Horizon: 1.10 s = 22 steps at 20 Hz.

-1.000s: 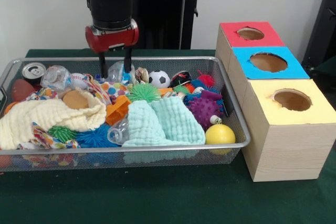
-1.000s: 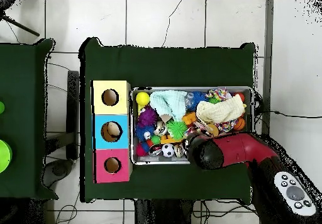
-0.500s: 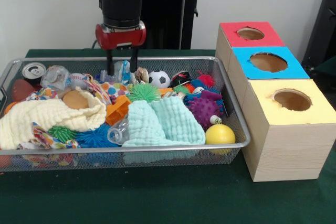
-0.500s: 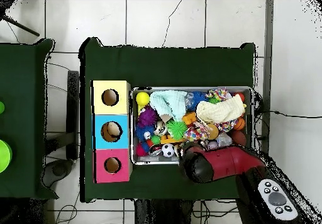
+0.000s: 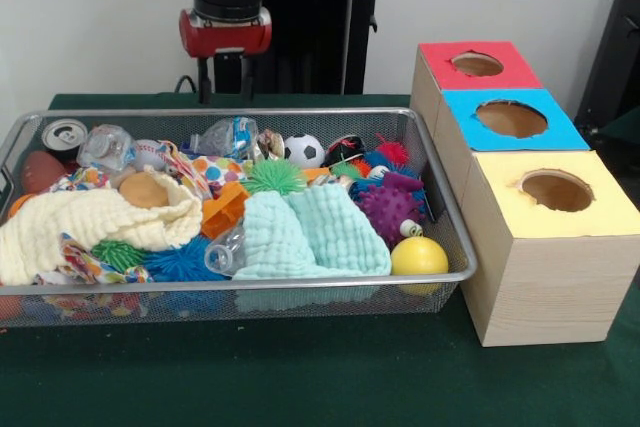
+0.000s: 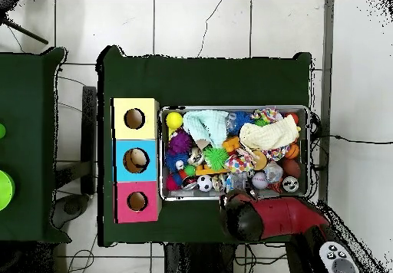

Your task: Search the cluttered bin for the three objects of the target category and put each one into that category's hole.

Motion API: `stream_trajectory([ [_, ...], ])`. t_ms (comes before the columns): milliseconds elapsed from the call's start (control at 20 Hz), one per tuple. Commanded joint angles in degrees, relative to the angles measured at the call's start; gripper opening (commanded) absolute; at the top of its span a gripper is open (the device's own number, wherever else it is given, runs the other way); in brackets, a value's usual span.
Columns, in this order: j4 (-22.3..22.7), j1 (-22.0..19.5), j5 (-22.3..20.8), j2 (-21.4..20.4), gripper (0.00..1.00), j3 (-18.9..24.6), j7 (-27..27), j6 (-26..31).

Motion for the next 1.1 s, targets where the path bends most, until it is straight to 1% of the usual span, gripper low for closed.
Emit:
stream_trajectory([
  [50, 0.8, 0.1, 2.4, 1.5, 1.00, -2.7, 8.4, 2.4],
  [150, 0.5, 0.4, 2.6, 2.5, 1.00, -3.0, 8.4, 2.1],
  [300, 2.0, 0.4, 3.9, -0.4, 1.00, -2.8, 7.0, 4.2],
  [400, 2.5, 0.9, 4.1, -0.1, 1.00, -3.1, 7.5, 3.5],
  [550, 1.8, 1.9, 3.5, 4.6, 1.00, -4.1, 9.7, -0.1],
  [650, 2.4, 2.4, 3.6, 6.3, 1.00, -5.1, 11.2, -2.8],
  [900, 3.4, 4.1, 4.9, 7.1, 1.00, -6.3, 12.7, -4.6],
  [1100, 3.9, 5.8, 5.7, 8.4, 1.00, -8.0, 14.3, -7.3],
])
